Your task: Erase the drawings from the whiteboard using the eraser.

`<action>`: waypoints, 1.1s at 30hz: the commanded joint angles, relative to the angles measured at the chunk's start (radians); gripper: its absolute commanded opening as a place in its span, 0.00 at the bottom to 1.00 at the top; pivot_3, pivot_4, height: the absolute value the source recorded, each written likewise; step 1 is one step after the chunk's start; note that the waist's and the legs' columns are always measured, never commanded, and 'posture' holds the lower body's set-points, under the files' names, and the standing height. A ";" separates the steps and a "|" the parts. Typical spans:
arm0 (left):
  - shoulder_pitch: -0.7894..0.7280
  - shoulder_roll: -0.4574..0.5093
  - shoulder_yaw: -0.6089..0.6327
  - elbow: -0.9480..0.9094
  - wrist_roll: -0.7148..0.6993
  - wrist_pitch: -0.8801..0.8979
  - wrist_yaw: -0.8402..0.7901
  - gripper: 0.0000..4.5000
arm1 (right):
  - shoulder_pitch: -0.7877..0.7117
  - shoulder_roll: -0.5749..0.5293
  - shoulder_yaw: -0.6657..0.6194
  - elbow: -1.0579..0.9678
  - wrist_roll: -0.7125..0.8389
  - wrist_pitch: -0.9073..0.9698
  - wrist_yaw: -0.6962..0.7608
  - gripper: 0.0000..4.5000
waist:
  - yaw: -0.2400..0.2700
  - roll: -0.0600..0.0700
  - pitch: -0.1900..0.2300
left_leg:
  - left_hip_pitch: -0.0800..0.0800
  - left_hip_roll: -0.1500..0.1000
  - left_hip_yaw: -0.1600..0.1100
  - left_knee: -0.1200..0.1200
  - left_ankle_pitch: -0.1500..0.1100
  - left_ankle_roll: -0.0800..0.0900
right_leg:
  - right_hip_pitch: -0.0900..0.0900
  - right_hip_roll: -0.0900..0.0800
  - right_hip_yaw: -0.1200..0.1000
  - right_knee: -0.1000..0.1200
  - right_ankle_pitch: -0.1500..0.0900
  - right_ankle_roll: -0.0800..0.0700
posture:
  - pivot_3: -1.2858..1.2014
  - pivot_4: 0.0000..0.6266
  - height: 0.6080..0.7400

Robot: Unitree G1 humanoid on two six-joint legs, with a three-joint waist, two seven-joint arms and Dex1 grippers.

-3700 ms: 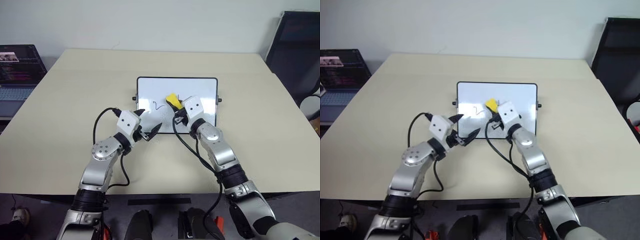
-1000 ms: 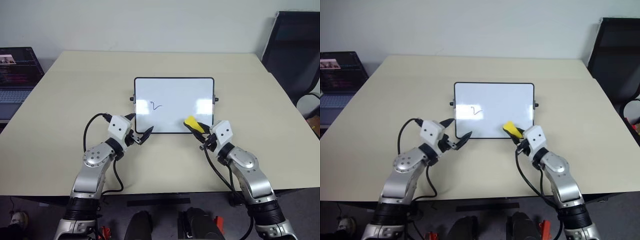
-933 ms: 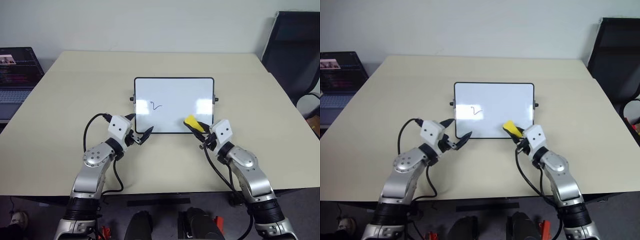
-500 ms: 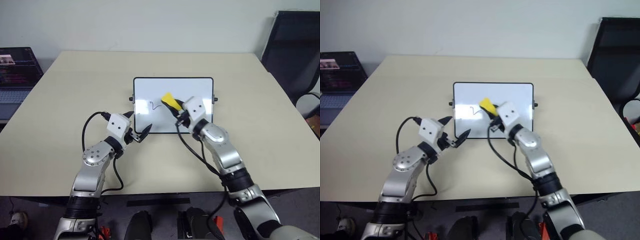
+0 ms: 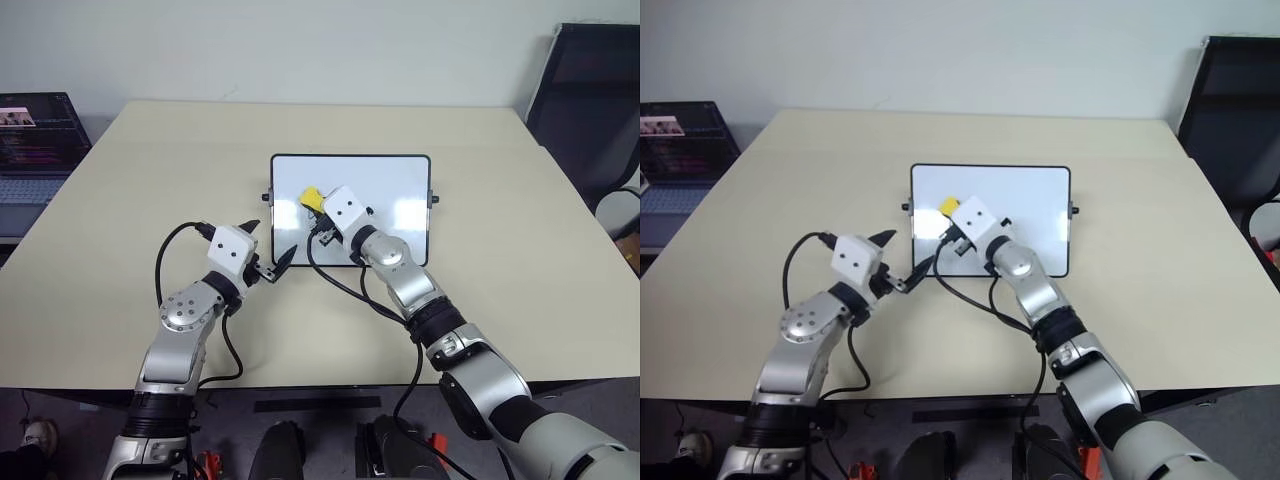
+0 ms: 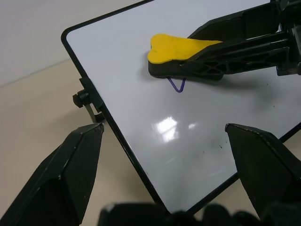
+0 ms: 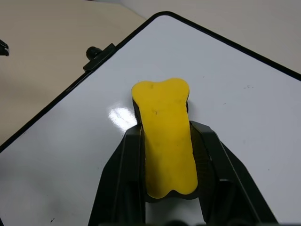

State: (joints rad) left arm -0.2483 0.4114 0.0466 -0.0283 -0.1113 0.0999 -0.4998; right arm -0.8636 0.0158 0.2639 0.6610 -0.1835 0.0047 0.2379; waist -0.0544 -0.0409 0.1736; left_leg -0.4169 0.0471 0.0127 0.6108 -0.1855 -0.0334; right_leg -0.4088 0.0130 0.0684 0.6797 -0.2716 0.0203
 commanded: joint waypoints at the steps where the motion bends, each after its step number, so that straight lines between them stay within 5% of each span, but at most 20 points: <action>1: -0.016 0.006 0.012 -0.033 -0.001 -0.017 0.009 1.00 | 0.026 -0.005 0.018 0.003 -0.029 0.012 -0.005 0.22 | 0.000 0.000 0.000 | 0.000 0.000 0.000 0.000 0.000 0.000 | 0.000 0.000 0.000 0.000 -0.001 0.001 | 0.52 0.24 1.00; 11: -0.019 0.011 0.014 -0.028 -0.004 -0.017 0.008 1.00 | 0.213 -0.076 0.051 -0.191 -0.063 0.059 0.051 0.22 | 0.001 0.000 0.000 | 0.001 0.000 -0.001 0.000 0.000 0.000 | 0.002 0.000 0.000 0.000 -0.001 0.002 | 0.52 0.24 1.00; 24: -0.033 0.008 0.007 -0.011 -0.004 -0.019 0.002 1.00 | 0.041 -0.112 -0.040 -0.033 -0.055 0.017 -0.084 0.22 | 0.015 0.000 0.000 | 0.002 0.000 -0.001 0.002 0.003 0.004 | 0.003 0.000 0.000 0.000 0.001 0.002 | 0.52 0.24 1.00; 33: -0.019 0.008 0.011 -0.022 -0.004 -0.017 0.008 1.00 | 0.178 -0.079 0.028 -0.168 -0.055 0.030 -0.010 0.22 | 0.015 -0.001 0.000 | 0.001 0.000 -0.001 0.001 0.003 0.004 | 0.003 0.000 0.000 -0.001 0.001 0.002 | 0.52 0.24 1.00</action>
State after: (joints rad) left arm -0.2658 0.4125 0.0467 -0.0273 -0.1116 0.0999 -0.4933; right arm -0.7173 -0.0656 0.2724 0.5014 -0.2347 0.0065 0.2022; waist -0.0396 -0.0415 0.1731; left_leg -0.4155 0.0472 0.0122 0.6119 -0.1829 -0.0295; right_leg -0.4060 0.0126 0.0688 0.6791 -0.2708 0.0223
